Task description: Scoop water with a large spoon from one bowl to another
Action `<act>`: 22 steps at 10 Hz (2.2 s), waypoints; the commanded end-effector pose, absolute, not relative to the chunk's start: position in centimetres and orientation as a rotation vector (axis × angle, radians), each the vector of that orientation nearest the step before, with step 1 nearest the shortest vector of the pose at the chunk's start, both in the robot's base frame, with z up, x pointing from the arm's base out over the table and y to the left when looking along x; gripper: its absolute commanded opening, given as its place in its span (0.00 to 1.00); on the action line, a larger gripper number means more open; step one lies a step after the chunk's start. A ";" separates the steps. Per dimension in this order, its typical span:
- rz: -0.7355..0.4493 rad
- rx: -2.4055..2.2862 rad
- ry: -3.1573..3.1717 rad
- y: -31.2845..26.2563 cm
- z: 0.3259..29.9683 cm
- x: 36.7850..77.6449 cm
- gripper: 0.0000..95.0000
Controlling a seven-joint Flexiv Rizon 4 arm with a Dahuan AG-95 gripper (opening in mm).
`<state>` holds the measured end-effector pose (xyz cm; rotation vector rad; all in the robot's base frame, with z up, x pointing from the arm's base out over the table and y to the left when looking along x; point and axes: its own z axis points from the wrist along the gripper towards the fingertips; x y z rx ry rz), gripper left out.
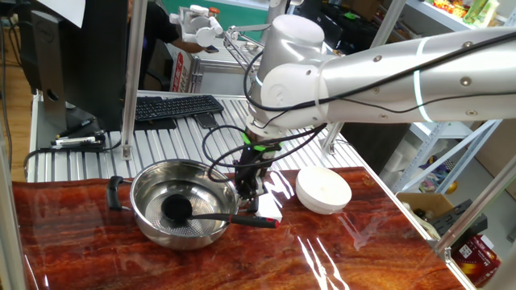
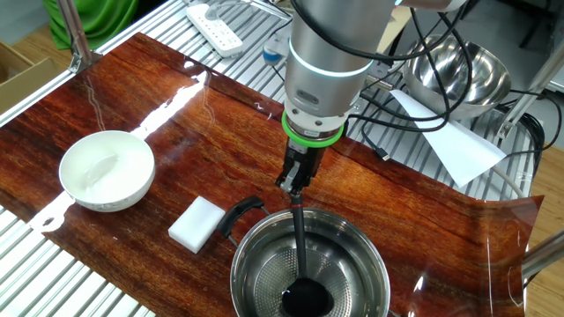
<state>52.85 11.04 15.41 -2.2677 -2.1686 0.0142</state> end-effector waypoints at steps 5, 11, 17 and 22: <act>-0.001 -2.530 -1.861 11.1 15.3 52.8 0.00; -0.015 -2.665 -1.660 11.2 14.8 52.9 0.00; -0.048 -2.746 -1.535 11.5 14.1 52.1 0.00; -0.104 -2.821 -1.425 11.5 14.1 52.0 0.00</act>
